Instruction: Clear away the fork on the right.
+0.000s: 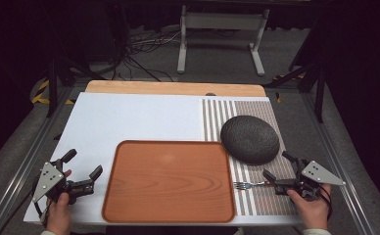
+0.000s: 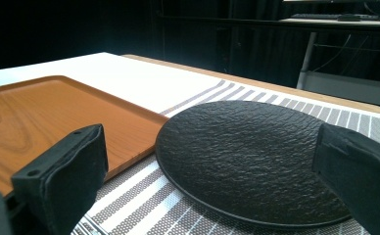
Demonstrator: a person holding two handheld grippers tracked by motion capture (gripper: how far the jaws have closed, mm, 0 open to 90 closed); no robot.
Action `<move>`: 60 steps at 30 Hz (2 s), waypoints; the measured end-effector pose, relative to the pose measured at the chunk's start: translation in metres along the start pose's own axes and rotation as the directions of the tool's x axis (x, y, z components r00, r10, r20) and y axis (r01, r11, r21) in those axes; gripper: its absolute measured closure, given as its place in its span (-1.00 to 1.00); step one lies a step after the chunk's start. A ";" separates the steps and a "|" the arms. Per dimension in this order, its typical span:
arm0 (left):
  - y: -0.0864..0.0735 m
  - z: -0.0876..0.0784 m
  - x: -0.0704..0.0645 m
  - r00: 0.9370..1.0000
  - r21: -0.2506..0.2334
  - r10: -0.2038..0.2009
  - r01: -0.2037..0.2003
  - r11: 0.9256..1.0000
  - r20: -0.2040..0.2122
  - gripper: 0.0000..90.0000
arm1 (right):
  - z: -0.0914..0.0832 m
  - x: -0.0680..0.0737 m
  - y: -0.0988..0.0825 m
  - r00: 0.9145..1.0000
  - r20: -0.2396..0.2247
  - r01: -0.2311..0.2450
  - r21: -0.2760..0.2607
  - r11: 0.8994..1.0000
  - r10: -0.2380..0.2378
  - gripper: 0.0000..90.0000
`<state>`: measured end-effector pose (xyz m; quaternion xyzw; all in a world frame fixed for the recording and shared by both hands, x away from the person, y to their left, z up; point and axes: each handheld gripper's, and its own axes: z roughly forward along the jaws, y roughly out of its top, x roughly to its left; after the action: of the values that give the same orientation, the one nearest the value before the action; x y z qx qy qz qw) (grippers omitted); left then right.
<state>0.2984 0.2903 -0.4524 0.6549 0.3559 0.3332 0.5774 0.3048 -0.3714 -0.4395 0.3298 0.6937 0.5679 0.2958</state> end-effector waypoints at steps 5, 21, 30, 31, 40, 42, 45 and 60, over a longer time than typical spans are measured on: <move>0.001 0.002 0.001 1.000 -0.005 -0.004 0.004 1.000 0.001 -0.99 | -0.003 0.001 -0.001 1.000 -0.005 -0.004 -0.004 1.000 0.004 -0.97; 0.002 0.004 0.001 1.000 0.003 -0.014 0.014 1.000 0.001 -0.99 | -0.004 0.000 -0.002 1.000 -0.003 -0.019 -0.023 1.000 0.019 -0.97; 0.002 0.004 0.002 1.000 0.006 -0.015 0.015 1.000 0.000 -0.99 | -0.003 0.000 0.004 1.000 -0.011 -0.023 -0.039 0.999 0.022 -0.98; 0.002 0.003 0.002 1.000 0.008 -0.014 0.014 1.000 0.001 -0.99 | -0.002 -0.001 0.006 1.000 -0.016 -0.025 -0.043 0.999 0.025 -0.98; 0.002 0.004 0.001 1.000 0.008 -0.013 0.013 1.000 0.006 -0.99 | 0.010 -0.003 0.023 0.999 -0.043 -0.034 -0.073 0.997 0.031 -0.98; 0.002 0.004 0.001 1.000 0.009 -0.012 0.012 1.000 0.004 -0.99 | 0.014 -0.003 0.025 0.999 -0.048 -0.018 -0.064 0.998 0.015 -0.98; 0.002 0.003 0.002 1.000 0.008 -0.013 0.013 1.000 0.004 -0.99 | 0.020 -0.002 0.030 0.999 -0.052 -0.017 -0.054 0.998 0.014 -0.98; 0.002 0.003 0.002 1.000 0.015 -0.013 0.013 1.000 0.013 -0.99 | 0.034 0.001 0.062 0.984 -0.150 0.112 0.119 0.987 -0.094 -0.91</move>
<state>0.3021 0.2905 -0.4505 0.6590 0.3590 0.3224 0.5770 0.3386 -0.3420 -0.3842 0.2695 0.7641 0.5290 0.2524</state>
